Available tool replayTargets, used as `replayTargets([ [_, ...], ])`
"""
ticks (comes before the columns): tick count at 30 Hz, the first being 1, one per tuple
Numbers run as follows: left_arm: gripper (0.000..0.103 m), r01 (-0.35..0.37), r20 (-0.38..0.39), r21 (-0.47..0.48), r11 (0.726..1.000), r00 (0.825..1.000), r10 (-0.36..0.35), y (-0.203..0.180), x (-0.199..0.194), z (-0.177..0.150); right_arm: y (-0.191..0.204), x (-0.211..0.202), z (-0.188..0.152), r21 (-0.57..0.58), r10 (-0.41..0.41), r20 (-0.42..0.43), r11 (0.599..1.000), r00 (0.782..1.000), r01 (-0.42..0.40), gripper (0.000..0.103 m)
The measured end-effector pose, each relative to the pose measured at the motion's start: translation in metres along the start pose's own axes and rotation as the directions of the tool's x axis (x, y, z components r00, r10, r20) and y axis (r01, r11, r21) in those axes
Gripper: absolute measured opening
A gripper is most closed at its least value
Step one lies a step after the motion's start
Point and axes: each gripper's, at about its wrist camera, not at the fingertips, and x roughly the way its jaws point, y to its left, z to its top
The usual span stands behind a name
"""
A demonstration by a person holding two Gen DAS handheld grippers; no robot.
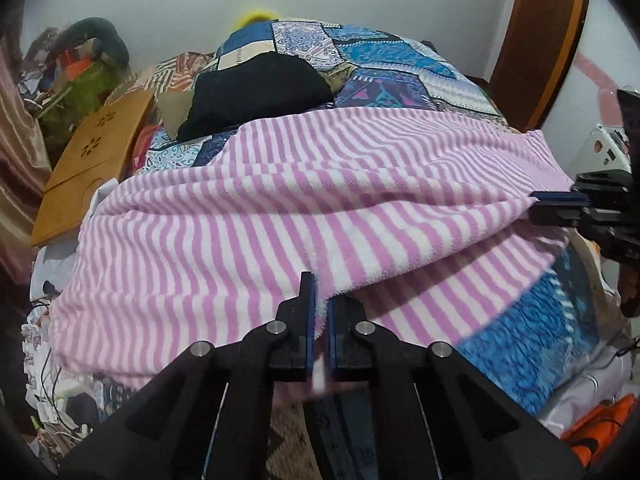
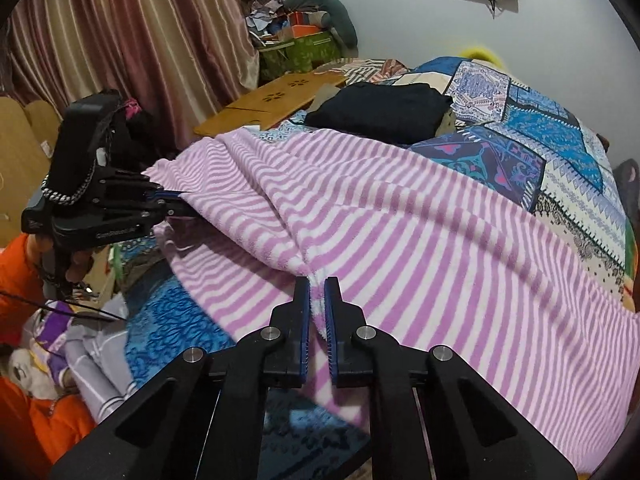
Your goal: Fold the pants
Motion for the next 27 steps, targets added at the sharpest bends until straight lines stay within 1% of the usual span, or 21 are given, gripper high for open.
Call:
replayTargets([
  [3, 0.004, -0.004, -0.002, 0.008, 1.0, 1.0, 0.004, -0.005, -0.009, -0.012, 0.005, -0.006, -0.004, 0.001, 0.01, 0.001, 1.0, 1.0, -0.01, 0.006],
  [4, 0.004, -0.004, -0.003, 0.006, 1.0, 1.0, 0.004, -0.006, -0.01, -0.016, 0.006, -0.008, -0.005, 0.0, 0.018, 0.003, 1.0, 1.0, -0.018, 0.004],
  [6, 0.003, 0.001, -0.007, -0.004, 1.0, 1.0, -0.001, -0.007, -0.011, -0.022, 0.012, -0.011, -0.007, -0.005, 0.038, -0.001, 0.999, 0.999, -0.038, 0.004],
  [8, 0.002, 0.008, -0.016, -0.021, 1.0, 1.0, -0.008, -0.005, -0.012, -0.03, 0.019, -0.011, -0.009, -0.023, 0.031, -0.007, 0.999, 1.0, -0.031, 0.004],
  [11, 0.0, 0.01, -0.022, -0.041, 0.999, 1.0, -0.01, -0.003, -0.013, -0.039, 0.021, -0.01, -0.01, -0.015, 0.029, -0.021, 0.999, 0.999, -0.029, 0.004],
  [13, 0.0, 0.008, -0.023, -0.05, 0.999, 1.0, -0.009, -0.001, -0.015, -0.044, 0.021, -0.01, -0.009, -0.012, 0.014, -0.018, 1.0, 1.0, -0.014, 0.006],
  [15, 0.0, 0.004, -0.025, -0.059, 0.998, 1.0, -0.006, 0.001, -0.018, -0.046, 0.022, -0.01, -0.006, -0.013, 0.0, -0.018, 1.0, 1.0, 0.0, 0.012],
  [17, 0.001, 0.015, -0.02, -0.077, 0.997, 1.0, -0.016, 0.005, -0.022, -0.046, 0.023, -0.01, -0.003, -0.028, -0.018, -0.013, 0.999, 1.0, 0.018, 0.033],
  [18, 0.001, 0.013, -0.01, -0.086, 0.996, 1.0, -0.014, 0.005, -0.024, -0.044, 0.025, -0.009, -0.002, -0.042, -0.029, -0.008, 0.999, 1.0, 0.028, 0.036],
  [20, 0.003, 0.022, -0.003, -0.08, 0.997, 1.0, -0.022, 0.004, -0.024, -0.037, 0.027, -0.005, 0.0, -0.072, -0.042, -0.009, 0.997, 0.999, 0.042, 0.038],
  [22, 0.009, 0.026, -0.001, -0.056, 0.998, 1.0, -0.026, -0.001, -0.022, -0.03, 0.028, 0.002, 0.002, -0.087, -0.047, -0.029, 0.995, 0.998, 0.044, 0.038],
  [23, 0.015, 0.029, -0.003, -0.039, 0.999, 1.0, -0.029, -0.005, -0.019, -0.026, 0.028, 0.005, 0.003, -0.09, -0.047, -0.034, 0.995, 0.998, 0.044, 0.038],
  [24, 0.024, 0.031, -0.007, -0.025, 0.999, 0.999, -0.031, -0.008, -0.016, -0.023, 0.027, 0.009, 0.003, -0.092, -0.047, -0.042, 0.995, 0.998, 0.043, 0.038],
  [25, 0.036, 0.033, -0.013, -0.003, 0.999, 0.999, -0.034, -0.014, -0.011, -0.018, 0.027, 0.013, 0.003, -0.096, -0.05, -0.049, 0.994, 0.998, 0.045, 0.038],
  [27, 0.048, 0.027, -0.02, 0.028, 0.999, 0.999, -0.026, -0.021, -0.003, -0.014, 0.026, 0.019, 0.003, -0.101, -0.052, -0.063, 0.994, 0.997, 0.046, 0.038],
])
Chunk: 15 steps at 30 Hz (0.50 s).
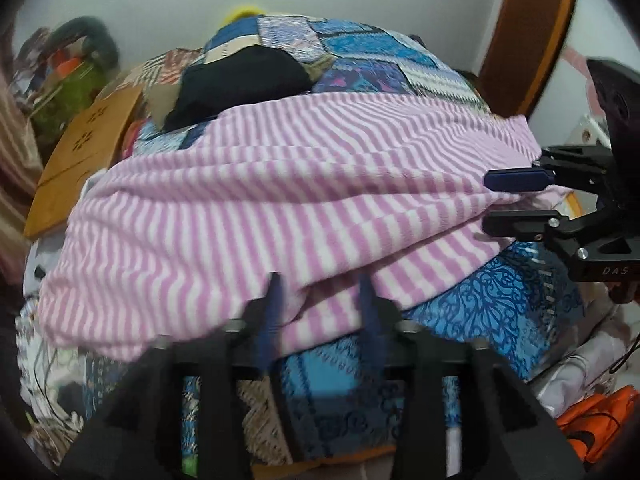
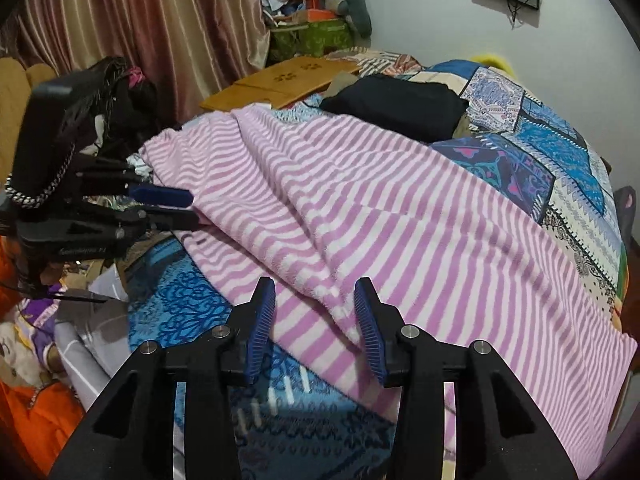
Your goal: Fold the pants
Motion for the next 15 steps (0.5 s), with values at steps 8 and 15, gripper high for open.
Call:
replayTargets([
  [8, 0.024, -0.01, -0.02, 0.023, 1.0, 1.0, 0.011, -0.002, 0.032, 0.017, -0.007, 0.015, 0.003, 0.001, -0.002, 0.005, 1.0, 1.0, 0.002, 0.014],
  [15, 0.002, 0.0, 0.045, 0.045, 0.999, 0.999, -0.002, -0.005, 0.015, 0.021, -0.012, 0.012, 0.005, 0.041, 0.064, 0.035, 0.997, 0.997, -0.066, 0.007],
])
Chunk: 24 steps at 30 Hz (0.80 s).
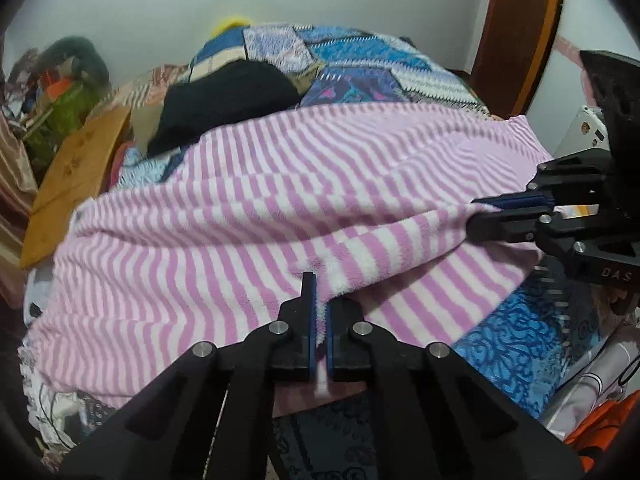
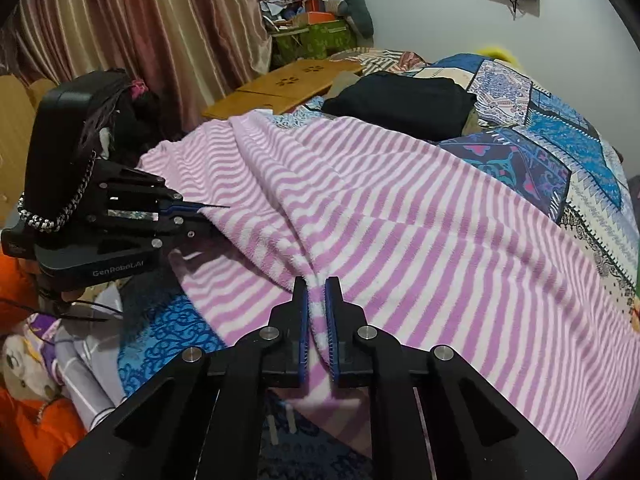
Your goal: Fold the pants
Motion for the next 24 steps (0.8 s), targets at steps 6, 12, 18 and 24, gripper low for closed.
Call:
replayTargets([
  [6, 0.002, 0.024, 0.024, -0.01, 1.0, 0.999, -0.024, -0.003, -0.026, -0.009, 0.008, -0.015, -0.005, -0.001, 0.057, 0.003, 0.998, 0.998, -0.057, 0.004],
  [12, 0.002, 0.023, 0.015, -0.011, 1.0, 1.0, -0.022, -0.009, -0.036, -0.025, 0.018, -0.02, -0.013, -0.007, 0.067, -0.007, 0.998, 0.998, -0.067, 0.004],
  [18, 0.003, 0.042, -0.012, -0.02, 0.999, 0.999, -0.042, -0.014, -0.036, -0.041, 0.023, -0.022, -0.02, -0.007, 0.059, -0.018, 0.998, 0.998, -0.059, 0.004],
  [24, 0.003, 0.036, -0.019, -0.02, 0.999, 0.999, -0.037, -0.012, -0.046, -0.052, 0.022, -0.027, -0.017, 0.014, 0.049, -0.045, 0.999, 0.998, -0.048, 0.011],
])
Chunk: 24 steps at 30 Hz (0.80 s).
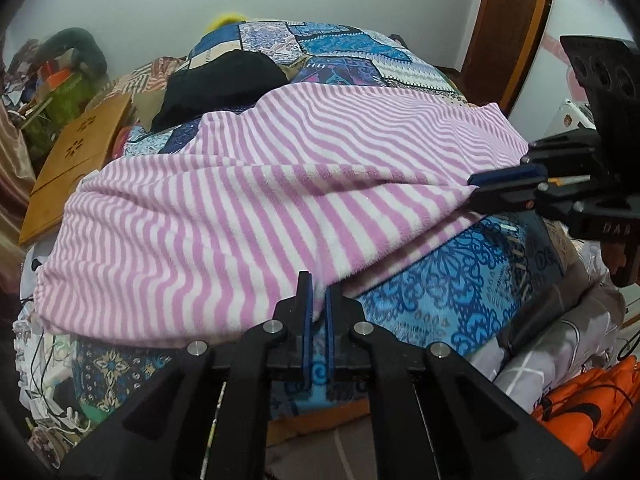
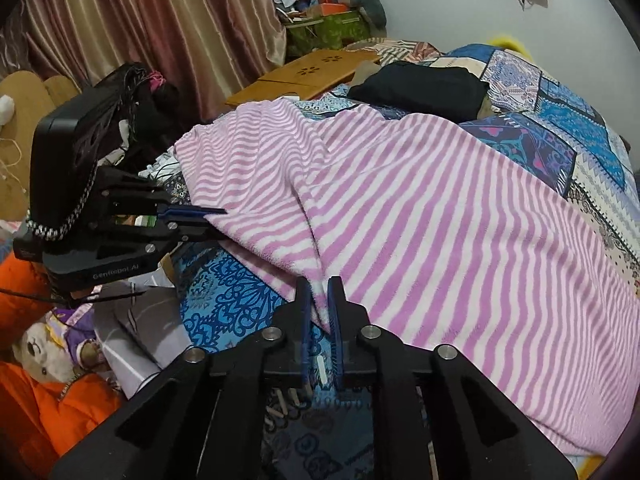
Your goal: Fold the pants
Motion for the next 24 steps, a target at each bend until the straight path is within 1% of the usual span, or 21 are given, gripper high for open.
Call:
replayTargets([
  [2, 0.004, -0.011, 0.003, -0.017, 1.0, 1.0, 0.011, 0.007, -0.009, -0.002, -0.001, -0.007, 0.002, 0.011, 0.007, 0.015, 1.0, 1.0, -0.007, 0.016],
  [3, 0.005, -0.019, 0.005, -0.024, 1.0, 1.0, 0.02, 0.011, -0.012, -0.003, -0.002, -0.011, 0.004, 0.013, 0.004, 0.025, 1.0, 1.0, -0.004, 0.016],
  [5, 0.007, -0.053, 0.021, -0.057, 0.997, 0.998, 0.054, 0.025, -0.022, -0.003, -0.003, -0.02, 0.007, 0.012, -0.019, 0.053, 1.0, 0.998, 0.018, 0.019],
  [8, 0.011, -0.107, 0.045, -0.131, 0.985, 0.992, 0.114, 0.058, -0.038, -0.001, -0.008, -0.027, 0.011, 0.024, -0.046, 0.082, 0.999, 0.996, 0.044, 0.022],
  [9, 0.016, -0.141, 0.051, -0.17, 0.975, 0.987, 0.152, 0.075, -0.044, 0.001, -0.012, -0.029, 0.012, 0.032, -0.061, 0.089, 0.998, 0.994, 0.058, 0.022],
  [10, 0.025, -0.169, 0.054, -0.202, 0.965, 0.982, 0.183, 0.089, -0.048, 0.001, -0.015, -0.029, 0.012, 0.04, -0.075, 0.093, 0.997, 0.993, 0.071, 0.022],
  [11, 0.03, -0.187, 0.057, -0.225, 0.956, 0.977, 0.205, 0.099, -0.051, 0.002, -0.02, -0.03, 0.012, 0.051, -0.095, 0.095, 0.995, 0.991, 0.09, 0.022],
  [12, 0.042, -0.21, 0.061, -0.259, 0.943, 0.971, 0.233, 0.115, -0.055, 0.002, -0.027, -0.03, 0.012, 0.069, -0.117, 0.095, 0.991, 0.989, 0.111, 0.022],
  [13, 0.049, -0.242, 0.058, -0.302, 0.922, 0.961, 0.271, 0.135, -0.057, 0.002, -0.033, -0.031, 0.01, 0.087, -0.133, 0.095, 0.988, 0.987, 0.125, 0.022],
  [15, 0.05, -0.276, 0.039, -0.346, 0.897, 0.951, 0.308, 0.16, -0.056, 0.002, -0.05, -0.033, 0.005, 0.137, -0.17, 0.088, 0.978, 0.982, 0.157, 0.022],
  [16, 0.05, -0.294, 0.012, -0.376, 0.879, 0.947, 0.322, 0.178, -0.052, -0.001, -0.059, -0.034, 0.001, 0.165, -0.199, 0.081, 0.969, 0.977, 0.183, 0.022],
  [20, 0.05, -0.317, -0.069, -0.45, 0.835, 0.944, 0.322, 0.219, -0.035, -0.016, -0.088, -0.046, -0.017, 0.245, -0.295, 0.049, 0.93, 0.954, 0.275, 0.022],
  [21, 0.053, -0.322, -0.088, -0.472, 0.82, 0.944, 0.319, 0.226, -0.031, -0.022, -0.095, -0.05, -0.022, 0.266, -0.317, 0.037, 0.917, 0.948, 0.296, 0.022],
  [22, 0.062, -0.333, -0.115, -0.504, 0.797, 0.94, 0.32, 0.233, -0.024, -0.029, -0.101, -0.053, -0.027, 0.285, -0.334, 0.029, 0.906, 0.942, 0.313, 0.022],
  [23, 0.065, -0.337, -0.129, -0.525, 0.782, 0.939, 0.319, 0.237, -0.02, -0.033, -0.108, -0.056, -0.032, 0.304, -0.351, 0.018, 0.894, 0.936, 0.329, 0.022],
  [24, 0.066, -0.331, -0.132, -0.544, 0.771, 0.941, 0.311, 0.241, -0.017, -0.038, -0.114, -0.06, -0.038, 0.322, -0.368, 0.006, 0.881, 0.93, 0.347, 0.022],
])
